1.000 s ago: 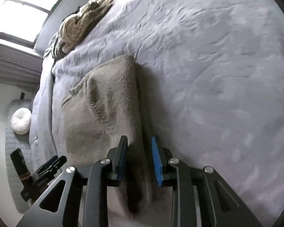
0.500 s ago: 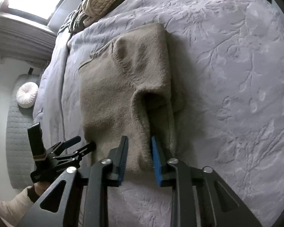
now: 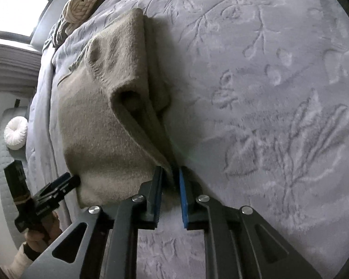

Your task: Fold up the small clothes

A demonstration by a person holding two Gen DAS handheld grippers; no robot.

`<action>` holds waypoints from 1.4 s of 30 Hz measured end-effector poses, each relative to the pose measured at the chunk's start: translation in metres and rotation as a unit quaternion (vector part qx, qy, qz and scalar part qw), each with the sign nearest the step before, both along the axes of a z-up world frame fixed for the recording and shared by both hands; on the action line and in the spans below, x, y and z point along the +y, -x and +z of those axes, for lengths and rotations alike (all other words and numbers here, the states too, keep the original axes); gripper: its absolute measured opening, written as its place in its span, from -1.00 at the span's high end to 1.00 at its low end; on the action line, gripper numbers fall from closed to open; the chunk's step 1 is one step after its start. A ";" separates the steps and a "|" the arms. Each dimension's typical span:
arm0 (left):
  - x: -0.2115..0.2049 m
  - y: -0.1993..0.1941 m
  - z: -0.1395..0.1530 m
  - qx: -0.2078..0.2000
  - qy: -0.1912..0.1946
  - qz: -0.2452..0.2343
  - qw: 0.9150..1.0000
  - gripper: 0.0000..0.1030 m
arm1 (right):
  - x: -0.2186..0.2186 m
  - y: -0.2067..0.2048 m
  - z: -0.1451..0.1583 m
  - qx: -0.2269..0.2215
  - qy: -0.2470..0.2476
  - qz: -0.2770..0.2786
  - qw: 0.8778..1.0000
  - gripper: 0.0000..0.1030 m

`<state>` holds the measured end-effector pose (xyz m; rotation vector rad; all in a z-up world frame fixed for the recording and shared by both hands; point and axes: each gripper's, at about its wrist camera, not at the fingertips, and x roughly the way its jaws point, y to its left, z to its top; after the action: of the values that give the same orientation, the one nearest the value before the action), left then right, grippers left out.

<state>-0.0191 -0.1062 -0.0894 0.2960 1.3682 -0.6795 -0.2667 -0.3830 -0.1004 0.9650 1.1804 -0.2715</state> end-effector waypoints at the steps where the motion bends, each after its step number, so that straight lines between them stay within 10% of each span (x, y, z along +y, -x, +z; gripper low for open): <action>1: 0.001 0.000 0.001 0.001 0.000 0.001 1.000 -0.79 | 0.001 0.001 0.002 0.002 0.002 0.001 1.000 0.73; 23: 0.031 -0.003 0.027 -0.021 -0.047 0.045 0.998 -0.79 | 0.005 -0.004 0.043 0.005 0.063 -0.027 0.998 0.51; 36: 0.037 -0.010 0.032 -0.047 -0.053 0.055 0.996 -1.00 | 0.008 -0.015 0.045 -0.005 0.063 -0.016 0.998 -0.19; 42: 0.028 -0.020 0.022 -0.035 -0.056 0.059 0.996 -1.00 | 0.003 -0.027 0.044 -0.007 0.063 -0.006 0.998 -0.19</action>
<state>0.0006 -0.0780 -0.0677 0.3230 1.3475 -0.4901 -0.2401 -0.3805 -0.0562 0.8634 1.1315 -0.3451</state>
